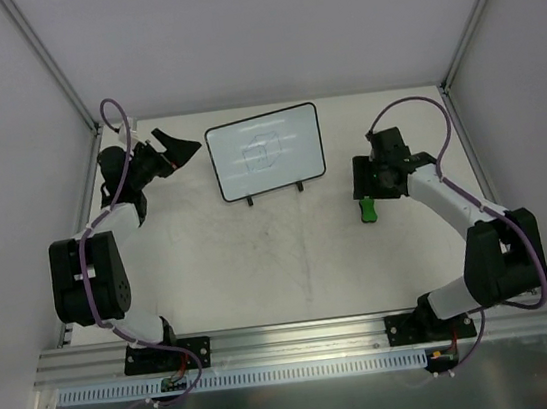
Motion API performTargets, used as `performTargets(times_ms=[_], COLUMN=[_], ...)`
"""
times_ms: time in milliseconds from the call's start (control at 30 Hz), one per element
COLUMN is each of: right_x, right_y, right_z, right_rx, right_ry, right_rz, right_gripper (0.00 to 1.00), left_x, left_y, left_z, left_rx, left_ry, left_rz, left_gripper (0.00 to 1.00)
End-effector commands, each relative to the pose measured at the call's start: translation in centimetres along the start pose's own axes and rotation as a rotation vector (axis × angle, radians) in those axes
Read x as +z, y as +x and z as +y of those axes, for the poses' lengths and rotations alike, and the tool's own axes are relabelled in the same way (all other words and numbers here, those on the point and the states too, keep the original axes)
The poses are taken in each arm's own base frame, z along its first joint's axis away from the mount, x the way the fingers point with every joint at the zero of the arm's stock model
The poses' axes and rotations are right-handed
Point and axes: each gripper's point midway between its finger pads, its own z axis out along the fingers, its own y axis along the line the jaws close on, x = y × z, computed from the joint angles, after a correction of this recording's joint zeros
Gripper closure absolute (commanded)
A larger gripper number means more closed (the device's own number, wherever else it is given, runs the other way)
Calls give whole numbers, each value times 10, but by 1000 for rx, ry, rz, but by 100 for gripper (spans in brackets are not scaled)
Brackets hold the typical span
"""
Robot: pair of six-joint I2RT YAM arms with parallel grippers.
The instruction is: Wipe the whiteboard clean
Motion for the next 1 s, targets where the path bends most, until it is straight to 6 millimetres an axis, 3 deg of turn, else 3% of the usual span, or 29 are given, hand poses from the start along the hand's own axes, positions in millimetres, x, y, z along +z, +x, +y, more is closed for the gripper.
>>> performTargets(times_ms=[0,100,400,567,767,867,967], right_x=[4,12,29,37,47,51,53], right_y=[-11,-9,3,9,10,10,11], right_z=[-6,-8,-12,-17,-17,-17,-18], right_rx=[-19,-17,-22,-26,-25,-27,-26], right_ry=[48,62,83,111,113,117,122], right_rz=[-16,-1,61,85,107,114,117], right_gripper=[36,39,29,30,33,43,45], left_x=[-1,1,27,37,42,41,39], left_y=[-22,-21,-7,3,3,2,0], left_z=[-30,-25,1,16,14,11,5], left_rx=[19,50,93,75,74,83,105], left_ry=[174,169,207,215,263,272,281], left_rz=[-53,-54,43,53,40,42,34], left_gripper=[1,1,3,3,4,4,4])
